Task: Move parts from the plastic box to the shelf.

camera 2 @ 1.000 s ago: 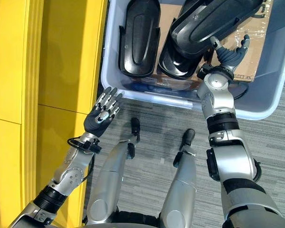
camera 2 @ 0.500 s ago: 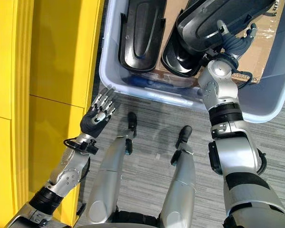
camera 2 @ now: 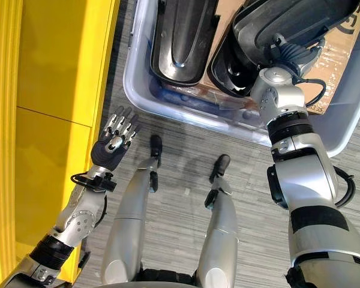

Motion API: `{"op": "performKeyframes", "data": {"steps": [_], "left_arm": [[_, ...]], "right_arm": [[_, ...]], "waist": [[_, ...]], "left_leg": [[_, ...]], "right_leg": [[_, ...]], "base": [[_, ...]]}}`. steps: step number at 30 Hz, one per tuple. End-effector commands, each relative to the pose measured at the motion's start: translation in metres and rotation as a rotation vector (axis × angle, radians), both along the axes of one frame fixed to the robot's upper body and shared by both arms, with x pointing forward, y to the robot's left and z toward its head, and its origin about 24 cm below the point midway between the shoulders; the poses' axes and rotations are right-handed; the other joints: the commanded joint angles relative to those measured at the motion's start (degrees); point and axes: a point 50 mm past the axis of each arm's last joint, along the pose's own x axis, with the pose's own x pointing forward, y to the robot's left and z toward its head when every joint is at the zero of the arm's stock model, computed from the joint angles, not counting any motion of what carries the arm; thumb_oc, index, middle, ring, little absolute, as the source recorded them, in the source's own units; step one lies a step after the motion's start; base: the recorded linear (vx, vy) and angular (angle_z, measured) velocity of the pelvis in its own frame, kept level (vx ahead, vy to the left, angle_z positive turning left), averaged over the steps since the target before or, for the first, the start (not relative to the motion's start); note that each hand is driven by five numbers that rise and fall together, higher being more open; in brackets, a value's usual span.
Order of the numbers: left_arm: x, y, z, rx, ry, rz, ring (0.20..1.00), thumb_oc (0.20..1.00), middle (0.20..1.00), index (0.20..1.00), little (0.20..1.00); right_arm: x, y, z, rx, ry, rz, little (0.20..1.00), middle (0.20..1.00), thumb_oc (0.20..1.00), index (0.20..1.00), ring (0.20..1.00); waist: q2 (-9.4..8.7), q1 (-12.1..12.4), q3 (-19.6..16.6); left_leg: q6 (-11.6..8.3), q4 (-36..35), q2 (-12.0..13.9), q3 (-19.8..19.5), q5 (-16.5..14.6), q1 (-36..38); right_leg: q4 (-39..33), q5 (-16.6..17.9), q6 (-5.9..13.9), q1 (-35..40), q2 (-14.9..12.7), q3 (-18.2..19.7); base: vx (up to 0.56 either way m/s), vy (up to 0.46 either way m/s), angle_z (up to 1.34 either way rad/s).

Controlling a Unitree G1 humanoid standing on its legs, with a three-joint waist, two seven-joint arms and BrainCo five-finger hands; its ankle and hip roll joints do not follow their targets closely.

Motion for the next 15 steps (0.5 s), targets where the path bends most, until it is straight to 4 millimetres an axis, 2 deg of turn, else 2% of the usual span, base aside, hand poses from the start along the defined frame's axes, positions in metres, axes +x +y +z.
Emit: {"op": "performKeyframes", "data": {"steps": [1,6,9,13,14,15], "left_arm": [[-0.012,-0.007,0.03,-0.053,-0.142,-0.049,1.0,1.0,1.0,1.0,1.0],[-0.01,-0.003,0.034,-0.039,-0.153,-0.045,1.0,1.0,1.0,1.0,1.0],[-0.01,0.001,0.034,-0.024,-0.158,-0.043,1.0,1.0,1.0,1.0,1.0],[-0.007,0.002,0.035,-0.01,-0.159,-0.048,1.0,1.0,1.0,1.0,1.0],[-0.007,0.001,0.035,-0.011,-0.159,-0.049,1.0,1.0,1.0,1.0,1.0],[-0.007,0.001,0.035,-0.014,-0.156,-0.049,1.0,1.0,1.0,1.0,1.0]], "right_arm": [[0.011,0.024,-0.043,0.22,0.169,0.261,1.0,1.0,1.0,1.0,1.0],[0.011,0.02,-0.05,0.27,0.229,0.279,1.0,1.0,1.0,1.0,1.0],[0.011,0.02,-0.059,0.454,0.193,0.314,1.0,1.0,1.0,1.0,1.0],[0.012,0.023,-0.064,0.508,0.158,0.336,1.0,1.0,1.0,1.0,1.0],[0.013,0.023,-0.063,0.501,0.157,0.341,0.802,0.802,0.802,0.802,0.802],[0.013,0.024,-0.063,0.49,0.155,0.355,0.2,0.2,0.2,0.2,0.2]], "waist": [[4.4,5.2,1.8],[3.92,6.2,1.8],[3.79,6.8,1.8],[4.3,7.2,1.8],[4.37,7.3,1.8],[4.43,7.3,1.8]], "left_leg": [[-0.58,-5.5,-2.7,1.7,-1.9,2.2],[-0.57,-4.9,-2.4,0.7,-1.6,0.3],[-0.5,-4.5,-2.5,0.0,-1.4,-0.7],[-0.23,-4.1,-2.6,-0.5,-1.4,-1.4],[-0.19,-3.9,-2.7,-0.6,-1.4,-1.6],[-0.16,-3.7,-2.8,-0.7,-1.4,-1.8]], "right_leg": [[12.2,-6.9,-0.24,0.0,3.1,-2.5],[12.9,-6.6,-0.13,-1.1,2.7,-3.9],[13.5,-6.6,0.04,-1.8,2.7,-4.8],[14.7,-6.8,0.07,-2.9,2.4,-5.4],[14.9,-6.8,0.06,-3.2,2.3,-5.4],[15.1,-6.8,0.05,-3.4,2.3,-5.5]], "base": [[0.01,-0.022,0.07],[0.01,-0.022,0.07],[0.02,-0.044,0.07],[0.03,-0.033,0.06],[0.0,0.0,0.0],[0.0,0.0,0.0]]}}
